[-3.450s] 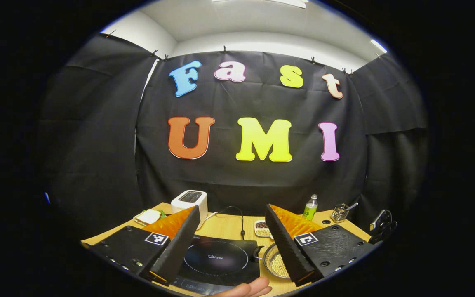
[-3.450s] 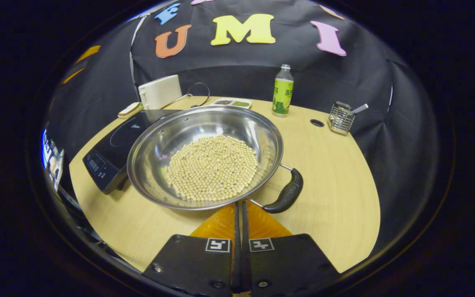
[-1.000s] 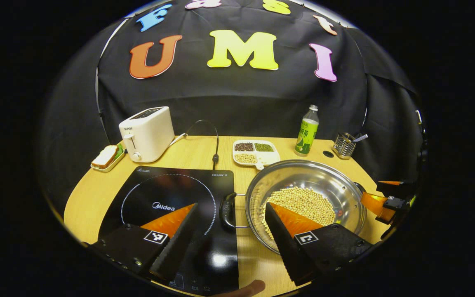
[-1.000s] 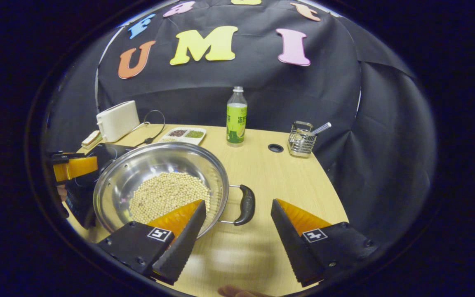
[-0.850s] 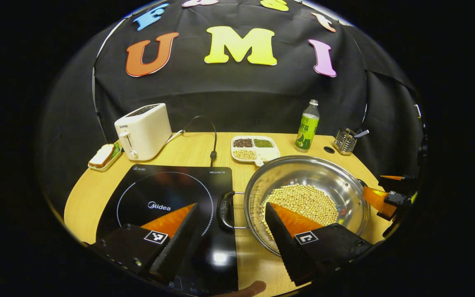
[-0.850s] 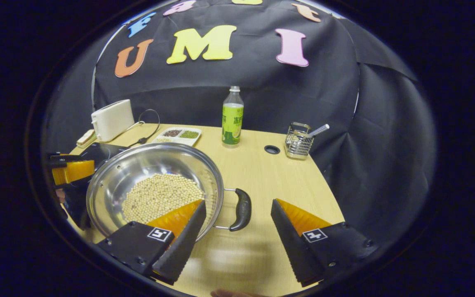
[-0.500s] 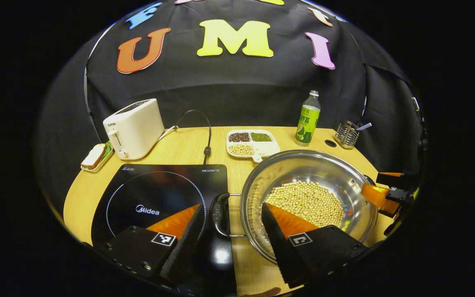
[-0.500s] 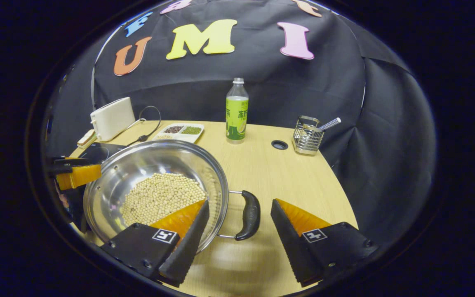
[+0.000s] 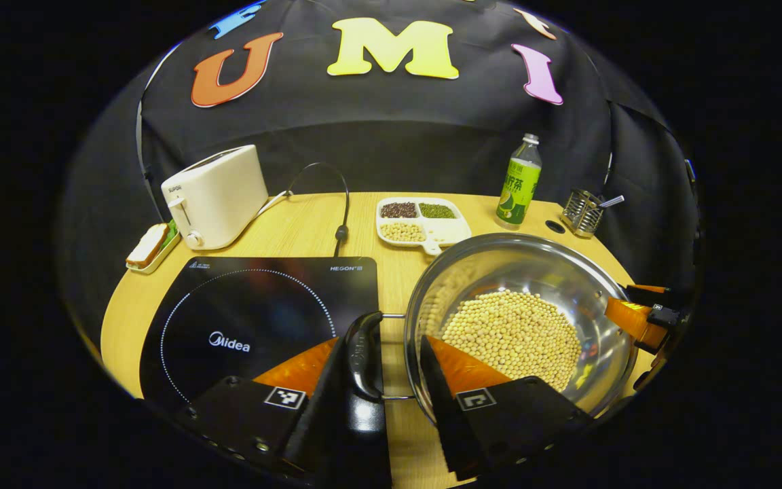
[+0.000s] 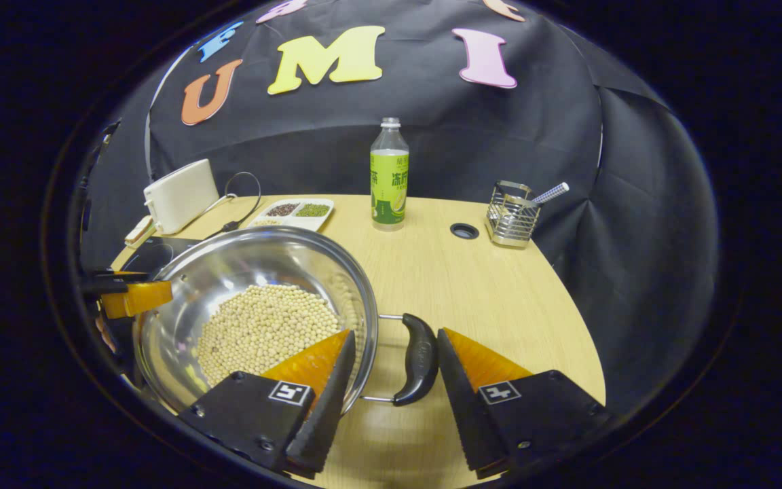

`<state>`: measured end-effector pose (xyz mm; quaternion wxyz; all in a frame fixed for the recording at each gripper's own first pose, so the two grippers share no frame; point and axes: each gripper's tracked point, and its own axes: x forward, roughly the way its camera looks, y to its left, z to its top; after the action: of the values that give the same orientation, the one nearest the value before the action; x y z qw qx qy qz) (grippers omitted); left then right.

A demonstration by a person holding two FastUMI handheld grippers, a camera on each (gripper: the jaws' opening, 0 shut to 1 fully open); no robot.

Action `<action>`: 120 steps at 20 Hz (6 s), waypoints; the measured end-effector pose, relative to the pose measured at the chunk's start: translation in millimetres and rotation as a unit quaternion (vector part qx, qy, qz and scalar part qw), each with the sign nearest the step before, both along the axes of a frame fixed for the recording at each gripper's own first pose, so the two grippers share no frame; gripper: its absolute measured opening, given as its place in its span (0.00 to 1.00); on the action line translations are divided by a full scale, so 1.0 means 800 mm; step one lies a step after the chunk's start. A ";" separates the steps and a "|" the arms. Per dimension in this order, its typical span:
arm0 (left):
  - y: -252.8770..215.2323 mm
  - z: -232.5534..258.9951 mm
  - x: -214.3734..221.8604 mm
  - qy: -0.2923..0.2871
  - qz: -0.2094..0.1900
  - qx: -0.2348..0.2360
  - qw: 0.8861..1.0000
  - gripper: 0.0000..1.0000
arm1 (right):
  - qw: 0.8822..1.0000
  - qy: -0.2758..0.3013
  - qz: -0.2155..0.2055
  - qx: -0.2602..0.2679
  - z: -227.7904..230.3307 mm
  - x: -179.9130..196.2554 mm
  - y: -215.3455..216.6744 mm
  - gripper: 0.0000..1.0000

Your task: First push the handle of the pot to place it horizontally, then grasp the pot with both hands and set it on the induction cooktop.

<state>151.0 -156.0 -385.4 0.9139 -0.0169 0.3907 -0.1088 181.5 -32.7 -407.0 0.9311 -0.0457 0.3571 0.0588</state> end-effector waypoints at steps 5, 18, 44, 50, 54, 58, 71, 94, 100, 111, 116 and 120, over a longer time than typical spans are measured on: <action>0.004 0.001 0.005 -0.008 0.005 -0.004 1.000 0.61 | 1.000 -0.001 -0.007 0.005 0.000 0.003 0.000 0.68; 0.004 0.000 0.006 -0.019 0.015 -0.004 1.000 0.59 | 0.999 0.016 -0.019 0.029 -0.012 0.005 0.002 0.68; 0.023 0.179 -0.035 -0.116 0.010 -0.047 0.992 0.54 | 0.996 -0.058 -0.055 0.027 0.180 -0.081 -0.005 0.62; 0.057 0.204 -0.036 -0.130 0.017 -0.056 0.990 0.54 | 0.996 -0.067 -0.049 0.026 0.208 -0.088 0.025 0.60; 0.094 0.212 -0.032 -0.136 0.031 -0.049 0.989 0.54 | 0.997 -0.060 -0.036 0.036 0.210 -0.085 0.063 0.62; 0.144 0.220 -0.022 -0.143 0.055 -0.052 0.987 0.54 | 0.997 -0.056 -0.021 0.045 0.216 -0.075 0.115 0.61; 0.314 0.212 0.012 -0.166 0.127 0.002 0.978 0.54 | 0.996 -0.045 0.049 0.057 0.204 -0.039 0.302 0.62; 0.368 0.041 0.044 -0.122 0.121 0.029 0.985 0.55 | 0.998 0.003 0.038 0.048 0.048 -0.018 0.372 0.63; 0.368 0.042 0.044 -0.146 0.127 0.012 0.981 0.57 | 0.996 -0.033 0.037 0.076 0.047 -0.013 0.372 0.69; 0.368 0.063 0.032 -0.143 0.132 0.016 0.981 0.95 | 0.987 -0.038 0.063 0.146 0.044 -0.011 0.391 0.92; 0.380 0.101 0.009 -0.165 0.146 0.025 0.975 0.95 | 0.986 -0.088 0.069 0.120 0.090 -0.016 0.377 0.92; 0.371 0.137 -0.020 -0.180 0.142 0.014 0.973 0.95 | 0.983 -0.130 0.058 0.115 0.139 -0.042 0.355 0.92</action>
<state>134.7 140.6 -275.7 0.9756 -0.0398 0.2144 0.0264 148.0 251.4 -295.8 0.9638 0.0340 0.2202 0.1467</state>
